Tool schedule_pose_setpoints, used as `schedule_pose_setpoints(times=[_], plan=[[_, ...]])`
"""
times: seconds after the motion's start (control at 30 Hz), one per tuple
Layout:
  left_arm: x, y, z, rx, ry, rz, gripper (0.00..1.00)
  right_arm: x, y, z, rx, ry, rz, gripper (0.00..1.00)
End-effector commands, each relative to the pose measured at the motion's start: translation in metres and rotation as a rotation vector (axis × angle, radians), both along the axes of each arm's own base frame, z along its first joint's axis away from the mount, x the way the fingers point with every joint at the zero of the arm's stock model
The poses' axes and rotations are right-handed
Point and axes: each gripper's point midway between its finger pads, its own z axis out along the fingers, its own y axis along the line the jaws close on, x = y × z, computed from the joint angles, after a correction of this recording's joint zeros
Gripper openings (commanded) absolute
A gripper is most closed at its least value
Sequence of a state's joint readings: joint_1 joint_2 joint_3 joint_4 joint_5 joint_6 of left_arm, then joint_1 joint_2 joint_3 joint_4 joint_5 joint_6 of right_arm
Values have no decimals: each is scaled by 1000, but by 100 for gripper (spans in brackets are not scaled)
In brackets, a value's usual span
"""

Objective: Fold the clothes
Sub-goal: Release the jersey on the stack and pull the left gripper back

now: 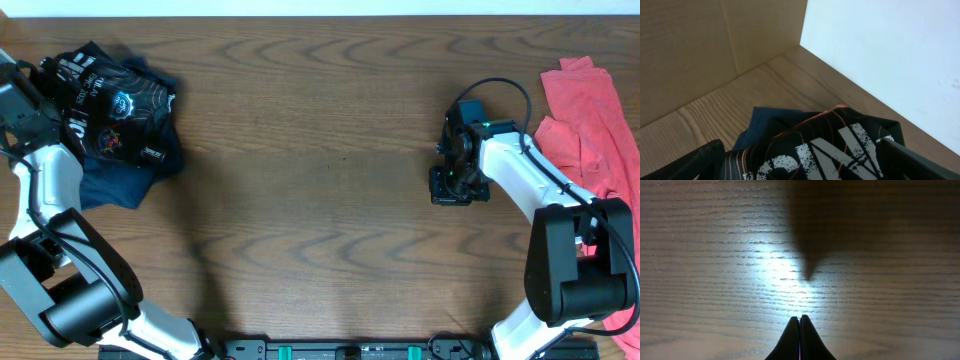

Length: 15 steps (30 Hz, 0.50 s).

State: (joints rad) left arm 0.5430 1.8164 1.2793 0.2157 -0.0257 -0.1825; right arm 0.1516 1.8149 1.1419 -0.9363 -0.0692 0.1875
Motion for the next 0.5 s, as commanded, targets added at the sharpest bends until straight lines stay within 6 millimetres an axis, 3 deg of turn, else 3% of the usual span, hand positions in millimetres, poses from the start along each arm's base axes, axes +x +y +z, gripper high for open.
schedule_pose_setpoints(times=[0.0, 0.17, 0.3, 0.47], plan=[[6, -8, 4, -12, -18, -58, 98, 6, -4, 6, -9, -28, -26, 2], [21, -35, 3, -39, -33, -164, 98, 10, -3, 6, -5, -46, -26, 9], [39, -77, 0, -62, -23, -269, 98, 17, 0, 6, 11, -74, -26, 32], [58, -159, -18, -39, 80, -451, 98, 36, 15, 9, 90, -149, -21, 62]])
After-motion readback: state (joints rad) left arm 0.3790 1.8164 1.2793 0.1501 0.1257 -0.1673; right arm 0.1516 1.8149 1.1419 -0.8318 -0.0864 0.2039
